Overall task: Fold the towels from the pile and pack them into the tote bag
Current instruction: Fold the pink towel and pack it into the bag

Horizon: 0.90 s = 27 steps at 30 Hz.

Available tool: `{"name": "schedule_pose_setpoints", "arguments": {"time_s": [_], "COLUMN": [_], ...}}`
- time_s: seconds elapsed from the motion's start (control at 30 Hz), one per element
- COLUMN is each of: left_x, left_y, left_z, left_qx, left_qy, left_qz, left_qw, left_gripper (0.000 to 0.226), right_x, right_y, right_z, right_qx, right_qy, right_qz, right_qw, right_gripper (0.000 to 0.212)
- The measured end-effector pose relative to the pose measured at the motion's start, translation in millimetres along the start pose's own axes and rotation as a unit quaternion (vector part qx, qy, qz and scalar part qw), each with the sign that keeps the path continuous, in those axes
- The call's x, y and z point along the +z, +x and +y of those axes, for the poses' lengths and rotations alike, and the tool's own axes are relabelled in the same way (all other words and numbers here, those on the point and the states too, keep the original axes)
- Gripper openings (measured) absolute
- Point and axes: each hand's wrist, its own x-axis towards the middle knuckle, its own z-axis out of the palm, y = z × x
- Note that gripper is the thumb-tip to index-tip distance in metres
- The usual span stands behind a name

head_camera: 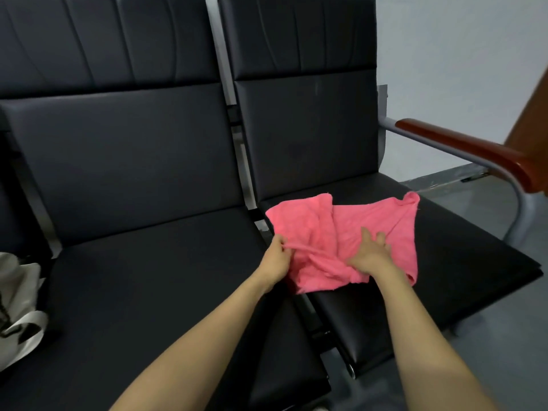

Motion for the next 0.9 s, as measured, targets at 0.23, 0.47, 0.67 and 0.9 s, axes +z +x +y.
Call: {"name": "schedule_pose_setpoints", "arguments": {"time_s": [0.23, 0.47, 0.67, 0.9], "left_x": [-33.4, -69.1, -138.8, -258.4], "left_y": [-19.2, -56.2, -110.8, -179.4], "left_z": [12.0, 20.3, 16.6, 27.2], "left_qx": [-0.161, -0.174, -0.143, -0.096], "left_qy": [-0.240, -0.214, -0.328, -0.323], "left_qz": [-0.117, -0.080, 0.064, 0.152], "left_qw": [0.950, 0.958, 0.932, 0.929], "left_gripper": [0.007, 0.020, 0.020, 0.018], "right_x": [11.9, 17.4, 17.3, 23.7], "right_y": [2.6, -42.8, -104.4, -170.3], "right_z": [2.9, -34.9, -105.0, -171.5], "right_qx": [0.024, -0.083, -0.194, -0.309], "right_qy": [0.010, 0.073, 0.415, 0.434], "right_qz": [0.015, 0.038, -0.097, -0.263], "right_qw": [1.000, 0.993, 0.884, 0.804], "right_gripper": [0.056, 0.036, 0.023, 0.023]}}
